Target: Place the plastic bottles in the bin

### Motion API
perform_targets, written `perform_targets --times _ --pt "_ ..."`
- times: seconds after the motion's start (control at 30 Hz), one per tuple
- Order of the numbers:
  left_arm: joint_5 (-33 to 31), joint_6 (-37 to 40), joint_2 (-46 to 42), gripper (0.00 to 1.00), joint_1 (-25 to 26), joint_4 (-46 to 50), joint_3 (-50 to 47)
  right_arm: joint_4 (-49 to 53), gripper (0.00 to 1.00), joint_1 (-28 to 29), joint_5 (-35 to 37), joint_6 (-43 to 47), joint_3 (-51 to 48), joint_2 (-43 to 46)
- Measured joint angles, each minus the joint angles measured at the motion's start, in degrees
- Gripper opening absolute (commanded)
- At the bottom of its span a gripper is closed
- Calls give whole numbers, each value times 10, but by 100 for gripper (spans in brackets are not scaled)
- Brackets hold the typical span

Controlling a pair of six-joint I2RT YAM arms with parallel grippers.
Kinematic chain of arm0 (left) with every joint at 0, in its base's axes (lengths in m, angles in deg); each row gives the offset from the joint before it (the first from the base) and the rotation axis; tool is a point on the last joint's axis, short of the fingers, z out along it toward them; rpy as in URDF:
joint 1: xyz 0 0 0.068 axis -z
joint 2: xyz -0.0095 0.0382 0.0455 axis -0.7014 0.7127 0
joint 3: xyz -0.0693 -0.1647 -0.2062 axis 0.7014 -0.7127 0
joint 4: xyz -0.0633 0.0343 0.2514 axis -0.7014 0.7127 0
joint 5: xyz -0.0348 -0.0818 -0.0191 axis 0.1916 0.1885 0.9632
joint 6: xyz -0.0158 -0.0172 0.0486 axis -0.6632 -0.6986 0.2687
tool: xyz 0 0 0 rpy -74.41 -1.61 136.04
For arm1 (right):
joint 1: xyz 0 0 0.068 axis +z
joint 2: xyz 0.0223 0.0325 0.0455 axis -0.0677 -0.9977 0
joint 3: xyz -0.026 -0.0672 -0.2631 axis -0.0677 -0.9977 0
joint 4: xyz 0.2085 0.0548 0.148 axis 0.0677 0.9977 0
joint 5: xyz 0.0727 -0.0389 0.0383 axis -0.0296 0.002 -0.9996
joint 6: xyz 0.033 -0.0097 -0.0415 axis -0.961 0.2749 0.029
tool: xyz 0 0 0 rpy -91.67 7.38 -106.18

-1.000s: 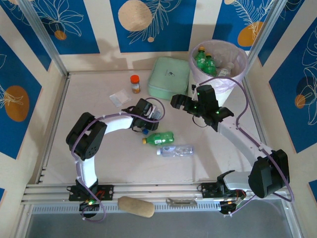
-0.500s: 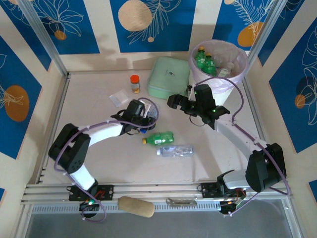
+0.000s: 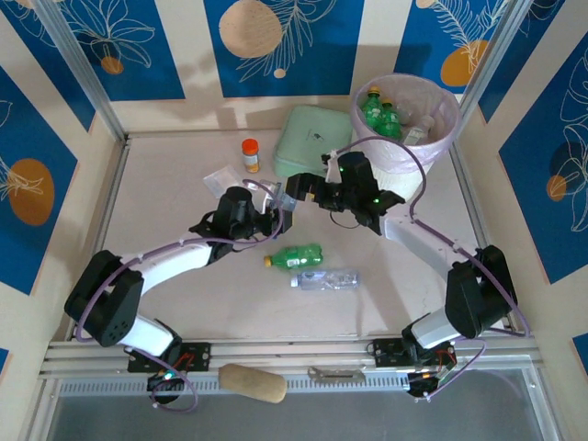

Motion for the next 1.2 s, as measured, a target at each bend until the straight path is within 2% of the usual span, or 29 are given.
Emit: perform_targets --times 0.4,0.77,0.87,1.03,1.13,1.2 --pt "54 -54 -7 57 0 -69 -24 -10 91 17 -15 -3 14 -41" --pt "74 -71 -7 59 0 -86 -29 -21 72 19 -23 -6 16 -46" --pt "77 -75 -7 66 0 -88 -31 -23 68 19 -23 -6 16 -46" --pt "77 -83 -7 83 1 -99 -33 -23 64 19 -23 -6 16 -46" --pt "77 -84 -7 88 1 -104 -36 -23 62 19 -22 -6 16 -46" --pt "76 -85 -7 88 1 -106 -40 -23 58 19 -21 -6 16 -46"
